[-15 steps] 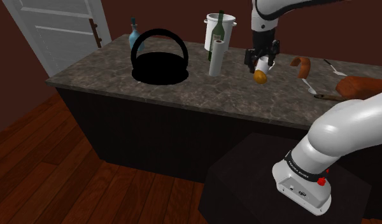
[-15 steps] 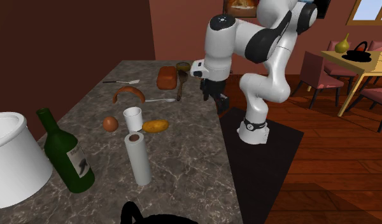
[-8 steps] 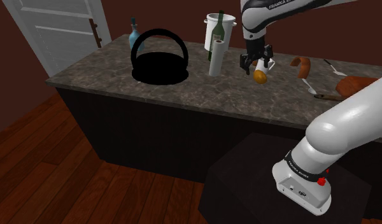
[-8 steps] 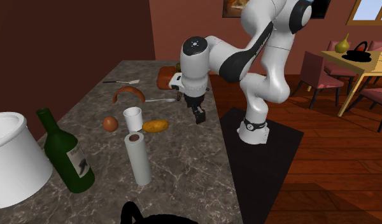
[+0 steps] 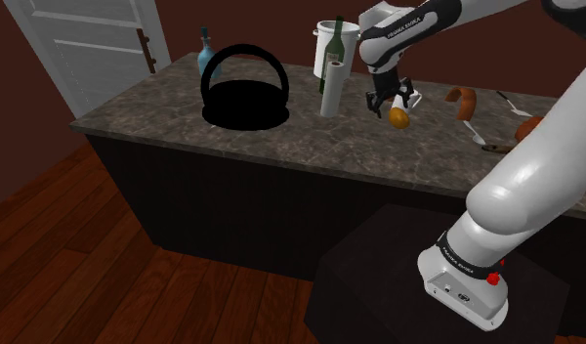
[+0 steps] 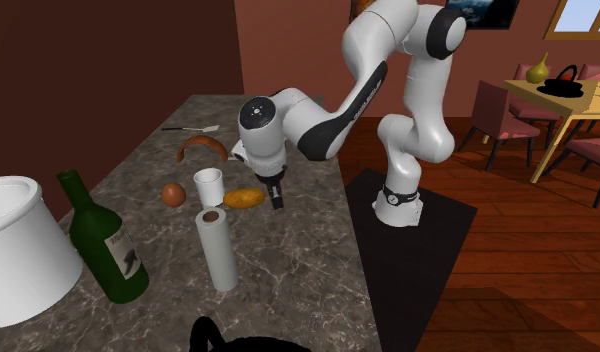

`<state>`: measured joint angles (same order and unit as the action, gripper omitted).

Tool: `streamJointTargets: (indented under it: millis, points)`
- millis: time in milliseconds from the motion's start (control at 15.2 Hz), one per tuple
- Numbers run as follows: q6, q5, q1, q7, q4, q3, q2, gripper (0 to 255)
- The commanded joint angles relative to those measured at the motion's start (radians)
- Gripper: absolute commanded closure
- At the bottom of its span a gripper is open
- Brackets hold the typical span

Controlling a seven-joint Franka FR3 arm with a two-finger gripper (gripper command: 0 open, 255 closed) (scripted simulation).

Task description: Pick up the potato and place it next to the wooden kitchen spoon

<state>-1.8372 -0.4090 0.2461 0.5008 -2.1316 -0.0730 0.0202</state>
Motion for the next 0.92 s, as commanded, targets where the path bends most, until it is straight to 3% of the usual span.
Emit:
streamJointTargets:
  millis: [0, 330, 858]
  points:
    - [-0.004, -0.025, 0.017, 0.026, 0.058, -0.017, 0.073, 0]
    - [-0.003, -0.07, 0.049, 0.084, 0.192, -0.06, 0.233, 0]
    - [-0.097, -0.092, 0.071, 0.097, 0.12, -0.077, 0.249, 0]
